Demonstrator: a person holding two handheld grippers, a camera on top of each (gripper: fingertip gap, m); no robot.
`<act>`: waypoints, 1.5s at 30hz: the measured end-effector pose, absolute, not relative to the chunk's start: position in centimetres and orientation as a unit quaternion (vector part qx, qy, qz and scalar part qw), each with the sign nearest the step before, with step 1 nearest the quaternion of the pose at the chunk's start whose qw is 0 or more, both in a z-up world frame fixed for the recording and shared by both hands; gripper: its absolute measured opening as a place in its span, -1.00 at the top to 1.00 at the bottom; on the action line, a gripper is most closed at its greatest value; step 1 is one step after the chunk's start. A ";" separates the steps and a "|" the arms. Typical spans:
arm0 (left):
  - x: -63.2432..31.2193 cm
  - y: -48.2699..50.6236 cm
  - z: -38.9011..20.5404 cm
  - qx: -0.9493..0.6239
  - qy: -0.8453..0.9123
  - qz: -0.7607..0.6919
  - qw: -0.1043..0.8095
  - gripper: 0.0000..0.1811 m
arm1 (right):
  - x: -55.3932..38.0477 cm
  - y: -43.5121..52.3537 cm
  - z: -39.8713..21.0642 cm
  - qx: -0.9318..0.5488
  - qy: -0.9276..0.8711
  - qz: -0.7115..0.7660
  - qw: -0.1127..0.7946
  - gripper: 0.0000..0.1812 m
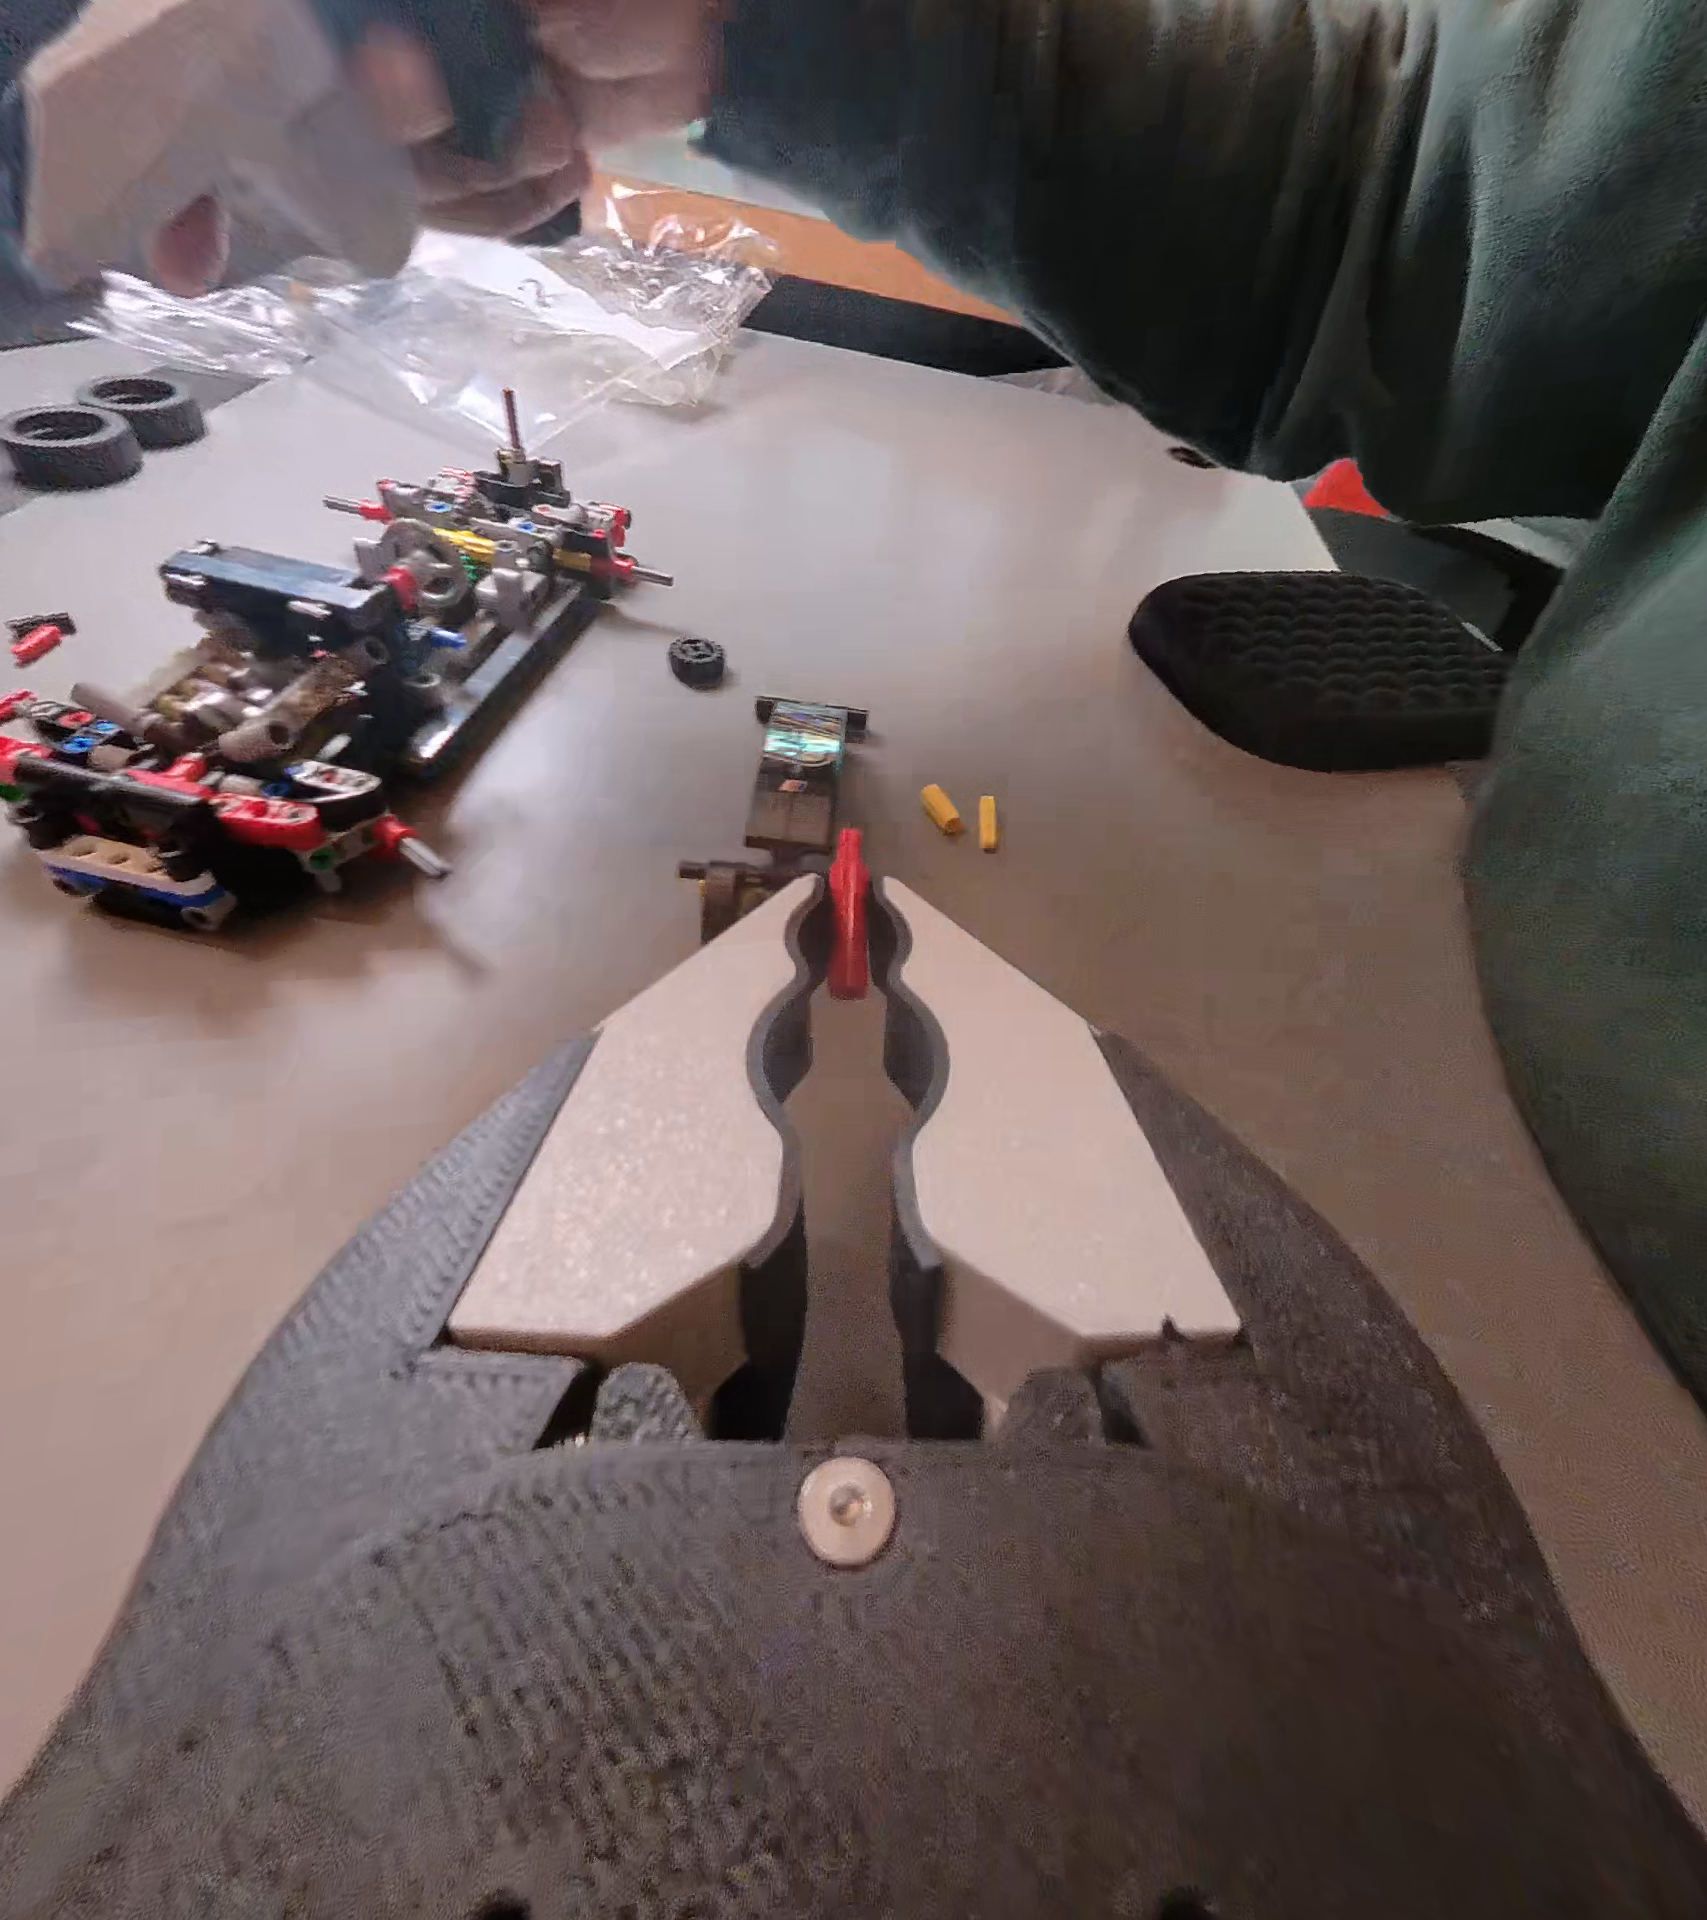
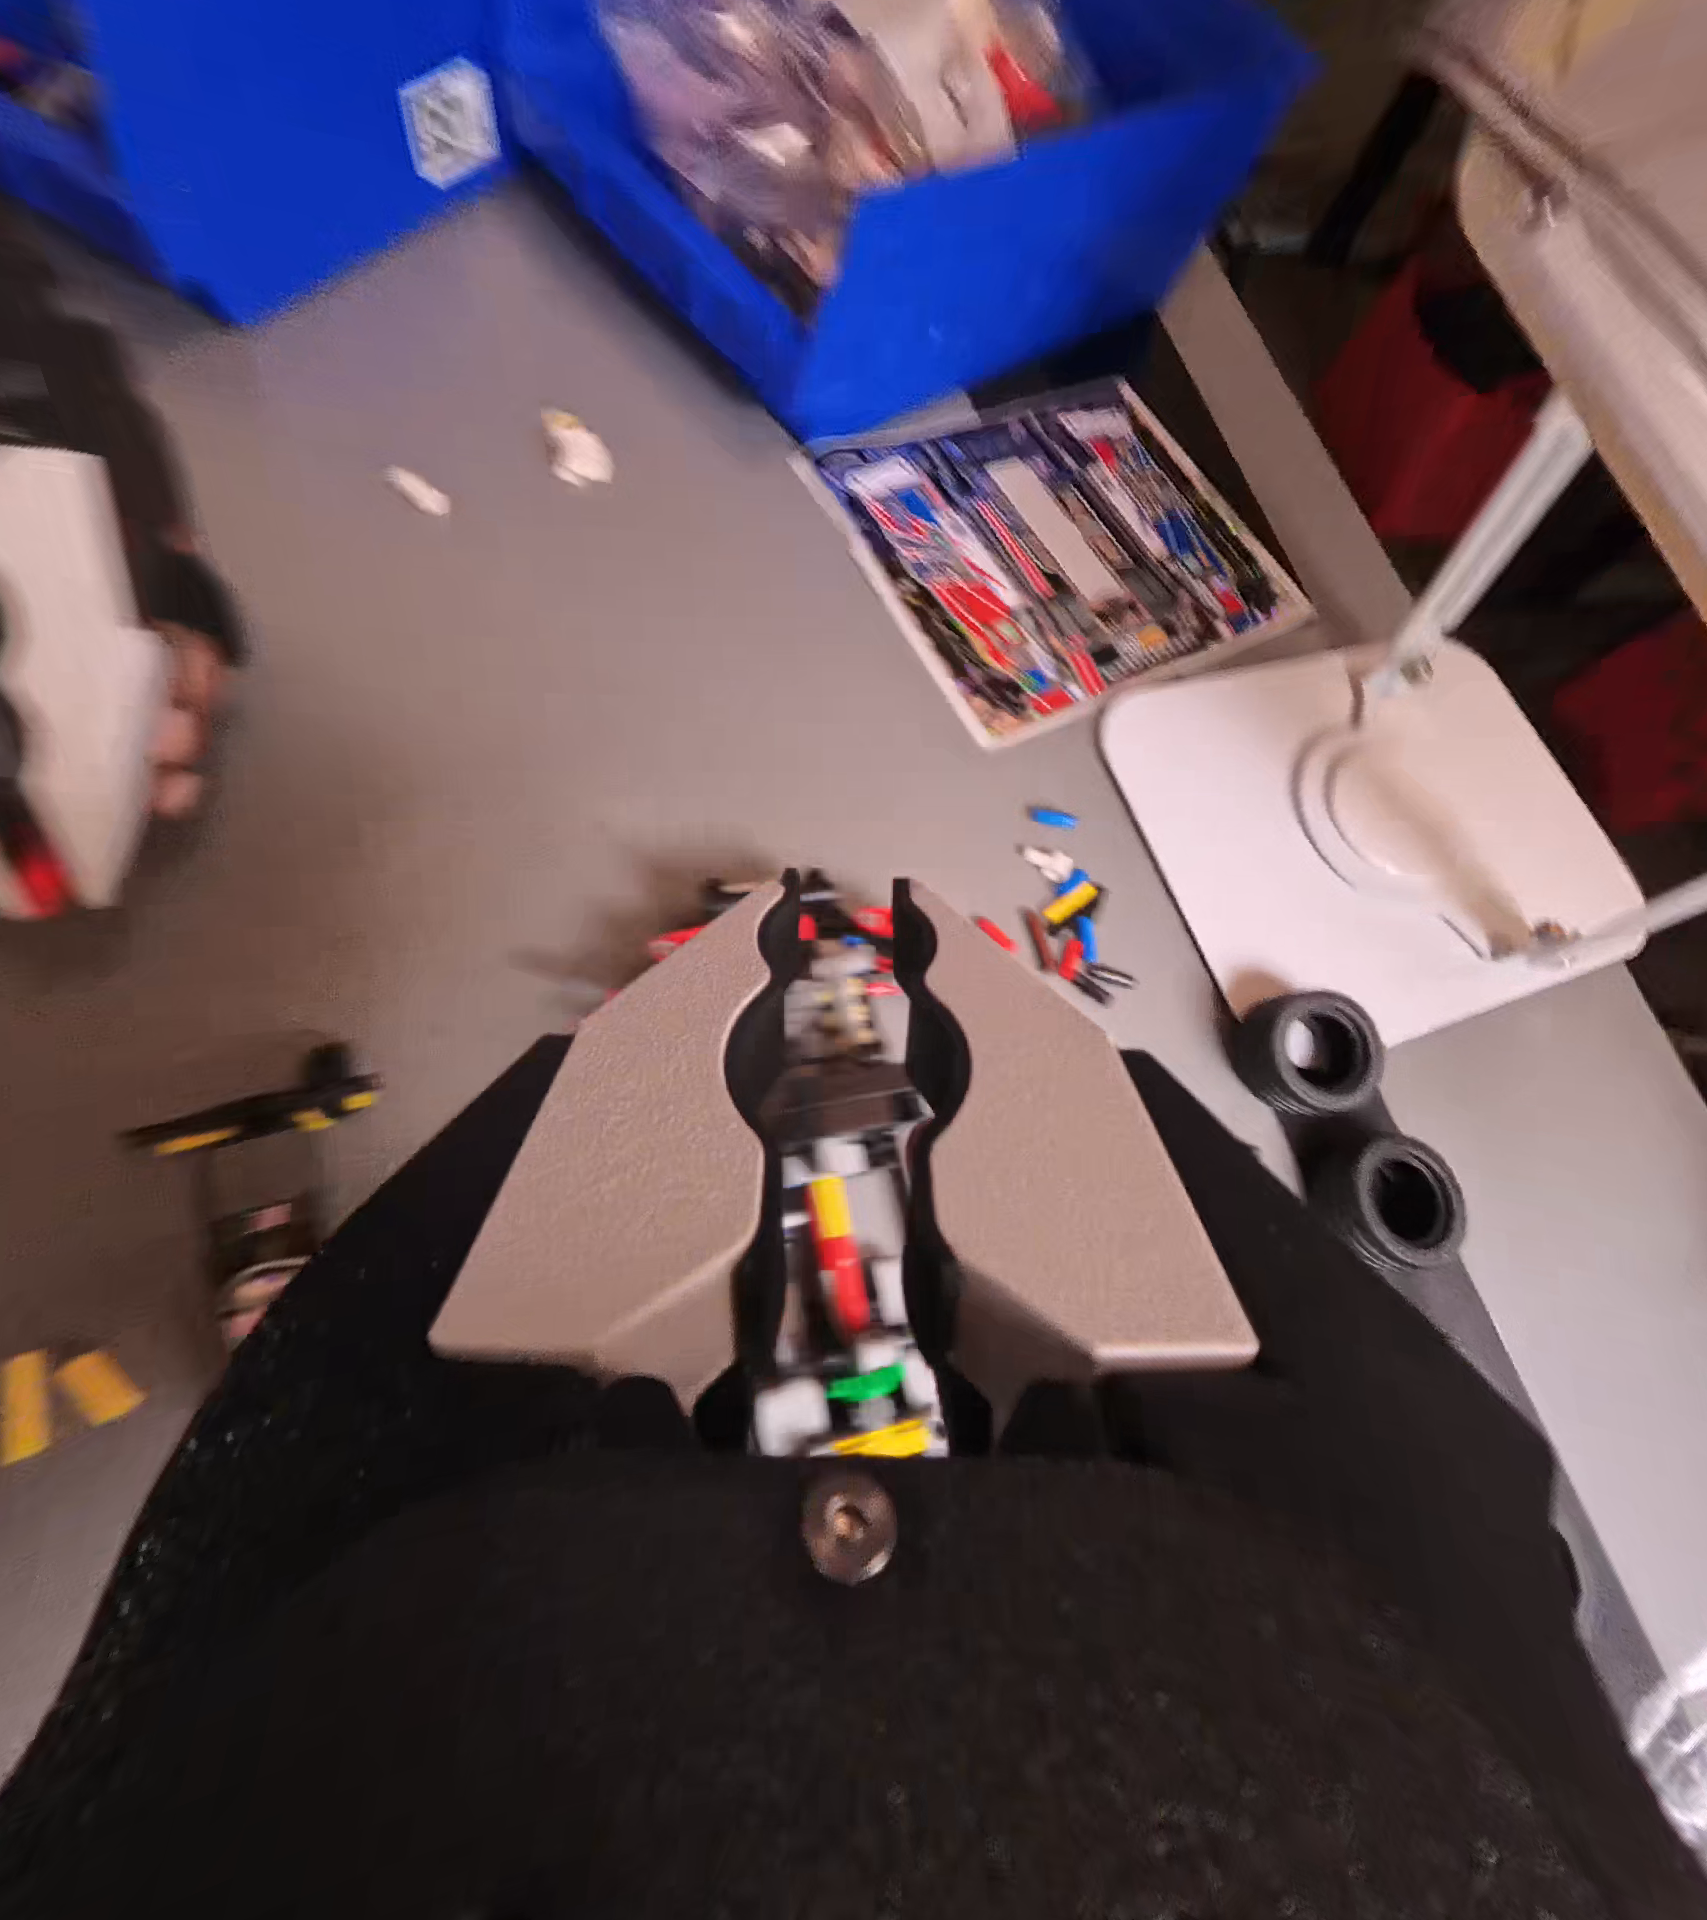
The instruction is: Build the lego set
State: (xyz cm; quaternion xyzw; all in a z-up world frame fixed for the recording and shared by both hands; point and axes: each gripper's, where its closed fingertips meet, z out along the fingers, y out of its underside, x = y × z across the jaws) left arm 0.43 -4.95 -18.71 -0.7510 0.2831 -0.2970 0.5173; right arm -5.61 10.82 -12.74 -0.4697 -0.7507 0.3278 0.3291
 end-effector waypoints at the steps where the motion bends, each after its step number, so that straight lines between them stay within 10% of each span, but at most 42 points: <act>1: 1.0 -5.3 -18.6 -0.746 0.287 -0.314 0.513 0.95 | -4.0 8.4 -12.0 -0.443 -0.759 0.340 0.334 0.85; 11: 6.9 -9.2 -14.7 -0.644 0.332 -0.473 0.501 0.96 | 6.0 -9.4 -13.8 -0.347 -0.727 0.492 0.330 0.86; 43: 6.8 -8.7 -15.0 -0.656 0.320 -0.465 0.501 0.95 | 5.5 -9.1 -14.2 -0.360 -0.647 0.605 0.292 1.00; 45: 5.8 -8.0 -14.7 -0.663 0.305 -0.446 0.518 0.73 | 5.9 -7.9 -13.1 -0.367 -0.634 0.611 0.300 0.99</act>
